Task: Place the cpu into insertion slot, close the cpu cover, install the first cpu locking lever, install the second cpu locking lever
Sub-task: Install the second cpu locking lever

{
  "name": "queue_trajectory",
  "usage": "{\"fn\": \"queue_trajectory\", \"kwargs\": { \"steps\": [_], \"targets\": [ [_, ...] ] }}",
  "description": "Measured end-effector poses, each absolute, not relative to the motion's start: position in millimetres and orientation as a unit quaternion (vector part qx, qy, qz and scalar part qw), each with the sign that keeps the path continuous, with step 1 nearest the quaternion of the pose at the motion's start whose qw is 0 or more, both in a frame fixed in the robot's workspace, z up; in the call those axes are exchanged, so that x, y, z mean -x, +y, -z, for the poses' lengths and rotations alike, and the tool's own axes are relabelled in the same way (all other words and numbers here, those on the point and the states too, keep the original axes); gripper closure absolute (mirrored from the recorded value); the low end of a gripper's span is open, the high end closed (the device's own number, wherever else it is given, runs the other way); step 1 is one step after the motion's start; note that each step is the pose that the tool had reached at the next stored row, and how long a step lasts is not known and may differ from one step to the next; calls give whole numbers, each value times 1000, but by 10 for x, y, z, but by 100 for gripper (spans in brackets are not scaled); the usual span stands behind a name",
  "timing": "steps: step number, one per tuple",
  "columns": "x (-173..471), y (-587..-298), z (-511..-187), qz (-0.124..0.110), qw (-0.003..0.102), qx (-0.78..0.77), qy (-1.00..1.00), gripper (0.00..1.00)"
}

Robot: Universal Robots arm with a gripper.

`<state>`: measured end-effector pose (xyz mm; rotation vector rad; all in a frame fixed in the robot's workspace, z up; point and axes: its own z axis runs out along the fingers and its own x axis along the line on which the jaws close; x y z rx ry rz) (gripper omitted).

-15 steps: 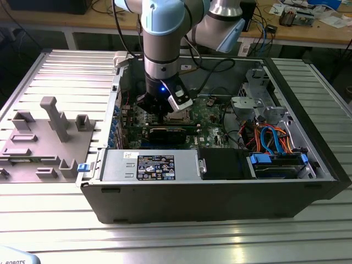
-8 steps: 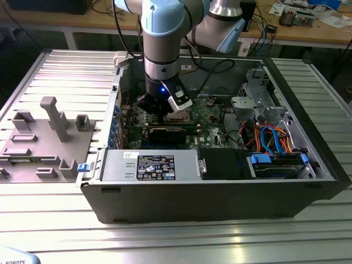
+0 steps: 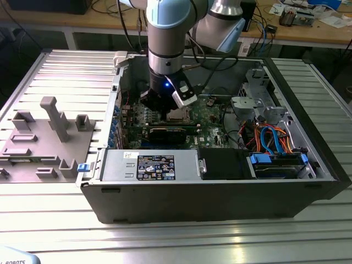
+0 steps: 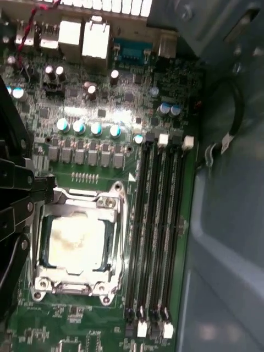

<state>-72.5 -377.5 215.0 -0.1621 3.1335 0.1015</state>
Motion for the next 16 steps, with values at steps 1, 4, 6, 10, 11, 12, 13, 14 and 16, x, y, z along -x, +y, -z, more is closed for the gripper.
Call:
{"fn": "queue_trajectory", "kwargs": {
  "steps": [1,4,6,10,11,12,13,14,16],
  "targets": [
    [679,-3774,-2150,-31,-1,52,998,89],
    [486,-3760,-2142,-31,-13,51,998,89],
    [397,-3753,-2139,-31,-18,51,998,89],
    [174,-3709,-2134,-32,-29,51,998,89],
    [144,-3680,-2134,-32,-29,51,998,89],
    [129,-3606,-2134,-32,-29,51,998,89],
    [127,-3568,-2134,-32,-29,51,998,89],
    [127,-3528,-2136,-32,-29,51,998,89],
    [127,-3479,-2251,-23,-30,50,998,89]
  ]
}}
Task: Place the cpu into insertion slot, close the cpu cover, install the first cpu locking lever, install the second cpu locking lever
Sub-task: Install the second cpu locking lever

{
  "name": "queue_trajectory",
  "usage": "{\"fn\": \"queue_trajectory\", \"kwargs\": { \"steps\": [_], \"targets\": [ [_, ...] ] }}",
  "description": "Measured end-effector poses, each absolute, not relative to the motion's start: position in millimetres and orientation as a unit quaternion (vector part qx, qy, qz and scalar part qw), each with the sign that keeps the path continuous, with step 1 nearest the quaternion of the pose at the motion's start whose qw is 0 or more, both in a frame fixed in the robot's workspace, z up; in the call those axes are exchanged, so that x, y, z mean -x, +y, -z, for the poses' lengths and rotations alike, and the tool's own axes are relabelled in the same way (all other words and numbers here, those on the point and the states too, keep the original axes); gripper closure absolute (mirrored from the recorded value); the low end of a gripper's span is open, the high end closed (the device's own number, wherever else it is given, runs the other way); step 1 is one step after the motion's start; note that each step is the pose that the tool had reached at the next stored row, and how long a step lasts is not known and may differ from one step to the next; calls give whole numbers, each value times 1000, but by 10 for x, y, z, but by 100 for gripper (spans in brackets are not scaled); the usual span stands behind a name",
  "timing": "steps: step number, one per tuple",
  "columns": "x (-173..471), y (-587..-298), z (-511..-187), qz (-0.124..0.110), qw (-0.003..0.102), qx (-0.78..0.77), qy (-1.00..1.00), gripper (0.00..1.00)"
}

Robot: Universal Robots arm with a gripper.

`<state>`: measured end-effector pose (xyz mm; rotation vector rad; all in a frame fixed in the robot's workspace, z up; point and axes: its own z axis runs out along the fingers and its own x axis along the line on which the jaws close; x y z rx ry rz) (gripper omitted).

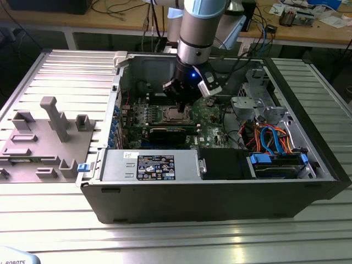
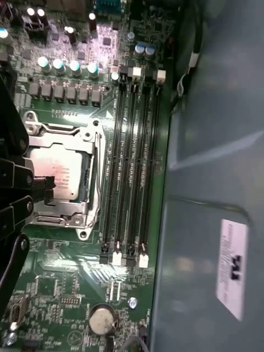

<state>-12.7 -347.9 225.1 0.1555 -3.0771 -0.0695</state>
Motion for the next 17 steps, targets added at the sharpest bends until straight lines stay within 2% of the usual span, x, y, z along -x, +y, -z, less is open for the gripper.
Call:
{"fn": "queue_trajectory", "kwargs": {
  "steps": [8,17],
  "targets": [
    [127,-3473,-2446,18,30,-50,-998,89],
    [127,-3472,-2451,17,30,-50,-998,89]
  ]
}}
